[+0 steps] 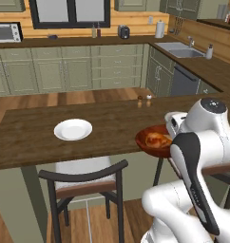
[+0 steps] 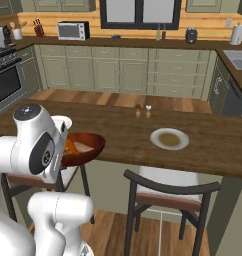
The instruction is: Pick the chicken drumstick and sweet potato from their plates and place them in the bowl. Then put the bowl in the fridge.
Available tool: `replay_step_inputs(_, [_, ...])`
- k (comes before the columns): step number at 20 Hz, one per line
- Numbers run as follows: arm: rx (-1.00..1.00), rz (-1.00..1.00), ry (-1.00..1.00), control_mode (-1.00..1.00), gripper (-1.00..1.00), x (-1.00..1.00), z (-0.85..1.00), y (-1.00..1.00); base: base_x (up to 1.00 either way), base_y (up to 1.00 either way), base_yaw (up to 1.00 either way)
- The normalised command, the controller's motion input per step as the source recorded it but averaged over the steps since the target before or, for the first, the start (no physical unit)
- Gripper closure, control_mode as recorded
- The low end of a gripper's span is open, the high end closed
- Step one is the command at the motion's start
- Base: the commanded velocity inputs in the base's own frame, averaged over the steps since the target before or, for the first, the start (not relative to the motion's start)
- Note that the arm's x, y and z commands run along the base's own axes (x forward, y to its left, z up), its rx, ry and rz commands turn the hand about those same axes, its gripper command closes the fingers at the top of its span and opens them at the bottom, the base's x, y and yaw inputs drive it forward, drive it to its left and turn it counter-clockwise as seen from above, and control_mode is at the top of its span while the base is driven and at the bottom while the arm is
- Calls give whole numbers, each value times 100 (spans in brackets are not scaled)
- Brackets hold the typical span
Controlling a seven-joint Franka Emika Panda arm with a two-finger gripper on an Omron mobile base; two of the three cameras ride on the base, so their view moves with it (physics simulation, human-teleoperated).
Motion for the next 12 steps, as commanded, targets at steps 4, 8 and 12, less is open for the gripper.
replay_step_inputs(4, [0, 0, 0, -100, 100, 0, 0, 0, 0, 0, 0])
replay_step_inputs(8, [0, 0, 0, 100, 100, -9, 0, 0, -45, 16, 5])
replay_step_inputs(12, [0, 0, 0, 100, 100, 0, 0, 0, -91, 74, 6])
